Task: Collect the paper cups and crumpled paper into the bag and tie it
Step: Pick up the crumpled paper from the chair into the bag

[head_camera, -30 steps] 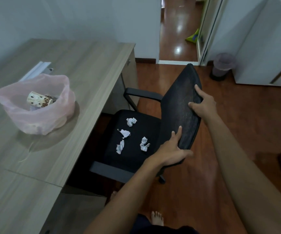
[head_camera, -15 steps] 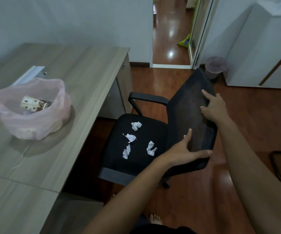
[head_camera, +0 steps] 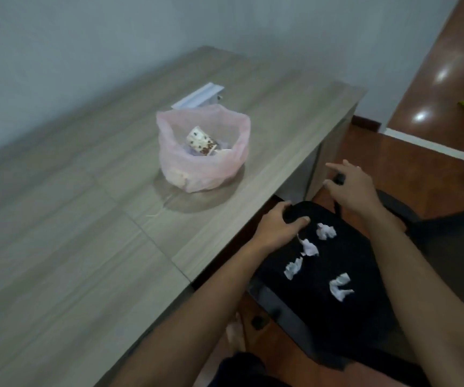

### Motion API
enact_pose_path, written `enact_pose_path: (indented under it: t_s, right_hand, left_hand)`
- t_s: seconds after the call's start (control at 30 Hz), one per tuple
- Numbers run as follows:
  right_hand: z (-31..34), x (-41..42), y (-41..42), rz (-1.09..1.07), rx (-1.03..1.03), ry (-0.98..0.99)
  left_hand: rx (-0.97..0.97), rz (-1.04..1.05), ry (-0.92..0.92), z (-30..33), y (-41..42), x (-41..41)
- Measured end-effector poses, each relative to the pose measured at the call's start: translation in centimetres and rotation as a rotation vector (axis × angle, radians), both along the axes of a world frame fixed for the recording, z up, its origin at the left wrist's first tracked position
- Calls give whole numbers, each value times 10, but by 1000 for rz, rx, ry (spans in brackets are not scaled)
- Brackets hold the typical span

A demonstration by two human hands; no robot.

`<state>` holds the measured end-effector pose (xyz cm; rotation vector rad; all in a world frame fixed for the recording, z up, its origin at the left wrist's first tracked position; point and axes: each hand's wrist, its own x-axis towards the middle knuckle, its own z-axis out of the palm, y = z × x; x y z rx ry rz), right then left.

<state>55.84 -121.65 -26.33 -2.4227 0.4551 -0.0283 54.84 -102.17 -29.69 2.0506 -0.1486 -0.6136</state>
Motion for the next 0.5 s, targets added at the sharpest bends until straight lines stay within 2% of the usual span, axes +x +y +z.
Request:
enact_pose_path:
  t_s: [0.17,0.5]
  right_hand:
    - [-9,-38,-14,-128,155,25]
    - [-20,-75,-44,-666,383,13]
  left_hand:
    - [46,82,-118,4,-12,6]
    - [54,287,-328,32,-37,26]
